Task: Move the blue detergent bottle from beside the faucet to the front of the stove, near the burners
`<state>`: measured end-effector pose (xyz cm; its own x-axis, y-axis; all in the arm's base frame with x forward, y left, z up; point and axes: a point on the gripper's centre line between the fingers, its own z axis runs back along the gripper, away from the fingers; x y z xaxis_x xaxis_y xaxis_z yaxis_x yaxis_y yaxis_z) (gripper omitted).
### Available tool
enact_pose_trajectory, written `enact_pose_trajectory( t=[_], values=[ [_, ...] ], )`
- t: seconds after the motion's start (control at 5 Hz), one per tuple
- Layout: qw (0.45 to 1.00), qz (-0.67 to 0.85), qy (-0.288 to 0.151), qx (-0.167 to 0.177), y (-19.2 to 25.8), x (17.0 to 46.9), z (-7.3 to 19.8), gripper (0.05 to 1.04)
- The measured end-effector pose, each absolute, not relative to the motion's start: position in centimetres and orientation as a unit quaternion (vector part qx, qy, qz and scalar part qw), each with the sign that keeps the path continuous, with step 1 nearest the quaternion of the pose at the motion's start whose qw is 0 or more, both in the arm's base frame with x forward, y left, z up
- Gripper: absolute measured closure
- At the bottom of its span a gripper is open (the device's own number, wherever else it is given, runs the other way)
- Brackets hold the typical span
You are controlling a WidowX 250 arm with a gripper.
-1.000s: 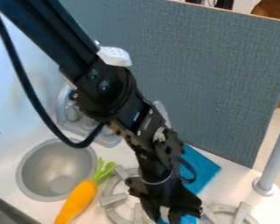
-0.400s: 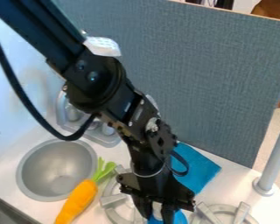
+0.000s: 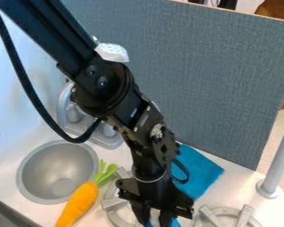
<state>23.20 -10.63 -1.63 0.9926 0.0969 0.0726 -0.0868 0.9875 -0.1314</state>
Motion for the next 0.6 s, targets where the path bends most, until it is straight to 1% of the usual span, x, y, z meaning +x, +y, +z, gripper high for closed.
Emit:
enact_pose_trajectory(
  t=[0.2, 0.4, 0.6],
  values=[
    [0.997, 0.046, -0.034, -0.061, -10.5, 24.1, -1.8, 0.598],
    [0.997, 0.038, -0.028, -0.059, -10.9, 25.0, -2.0, 0.519],
    [0.999, 0.023, -0.005, -0.045, -11.0, 25.6, -2.7, 0.202]
  ],
)
